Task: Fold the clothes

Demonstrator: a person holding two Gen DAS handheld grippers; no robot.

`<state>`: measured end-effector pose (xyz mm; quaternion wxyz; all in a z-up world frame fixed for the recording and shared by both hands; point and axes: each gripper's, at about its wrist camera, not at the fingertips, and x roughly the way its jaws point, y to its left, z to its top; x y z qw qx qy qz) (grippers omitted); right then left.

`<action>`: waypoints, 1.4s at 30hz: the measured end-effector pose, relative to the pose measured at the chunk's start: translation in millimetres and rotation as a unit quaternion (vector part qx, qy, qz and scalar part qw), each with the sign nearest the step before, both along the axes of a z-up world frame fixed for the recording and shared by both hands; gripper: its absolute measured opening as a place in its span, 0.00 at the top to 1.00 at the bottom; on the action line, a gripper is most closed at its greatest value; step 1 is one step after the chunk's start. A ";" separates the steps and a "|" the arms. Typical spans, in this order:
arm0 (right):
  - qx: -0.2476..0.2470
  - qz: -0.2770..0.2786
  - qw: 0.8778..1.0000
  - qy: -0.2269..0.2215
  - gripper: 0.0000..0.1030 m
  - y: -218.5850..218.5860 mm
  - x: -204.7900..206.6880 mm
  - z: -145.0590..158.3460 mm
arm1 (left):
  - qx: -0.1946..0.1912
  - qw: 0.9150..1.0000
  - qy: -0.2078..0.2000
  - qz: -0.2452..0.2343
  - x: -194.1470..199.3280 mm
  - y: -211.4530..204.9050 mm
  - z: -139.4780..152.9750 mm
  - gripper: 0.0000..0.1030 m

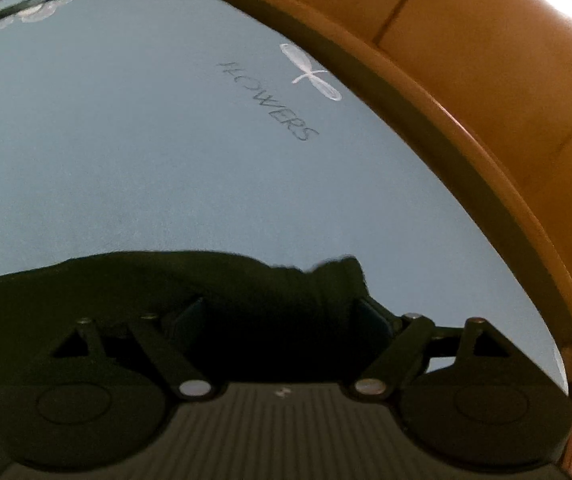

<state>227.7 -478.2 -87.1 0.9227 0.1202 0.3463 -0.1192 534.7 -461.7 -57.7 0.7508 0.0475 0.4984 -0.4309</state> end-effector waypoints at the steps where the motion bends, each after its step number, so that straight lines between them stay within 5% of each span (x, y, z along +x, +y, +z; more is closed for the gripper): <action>1: 0.006 -0.008 1.000 -0.010 0.00 -3.3 -1.7 3.0 | -0.003 1.000 0.002 -0.008 -2.9 6.3 5.0 0.21; 10: 0.075 -0.076 0.990 -0.088 0.00 -33.6 -16.2 17.0 | -0.012 0.998 -0.015 -0.060 -34.4 115.8 42.1 0.21; 16: 0.117 -0.086 0.986 -0.085 0.00 -41.1 -18.8 12.7 | 0.001 0.995 -0.006 -0.100 -58.1 160.4 32.4 0.21; 24: 0.100 -0.091 0.988 -0.077 0.00 -36.1 -26.4 14.1 | 0.026 0.988 0.002 -0.154 -118.7 212.2 6.6 0.21; 29: 0.099 -0.089 0.989 -0.071 0.00 -31.4 -22.0 12.4 | 0.051 0.981 -0.060 -0.175 -139.6 232.6 -6.7 0.20; 34: 0.108 -0.088 0.987 -0.076 0.00 -25.8 -12.0 12.8 | 0.070 0.966 -0.129 -0.211 -157.8 234.0 -8.1 0.19; 37: 0.111 -0.076 0.988 -0.078 0.00 -19.1 -4.4 14.0 | 0.087 0.967 -0.114 -0.212 -161.8 239.4 -7.7 0.19; 42: 0.093 -0.048 0.993 -0.062 0.00 -8.0 3.1 13.6 | 0.079 0.974 0.038 -0.210 -168.0 262.5 2.8 0.18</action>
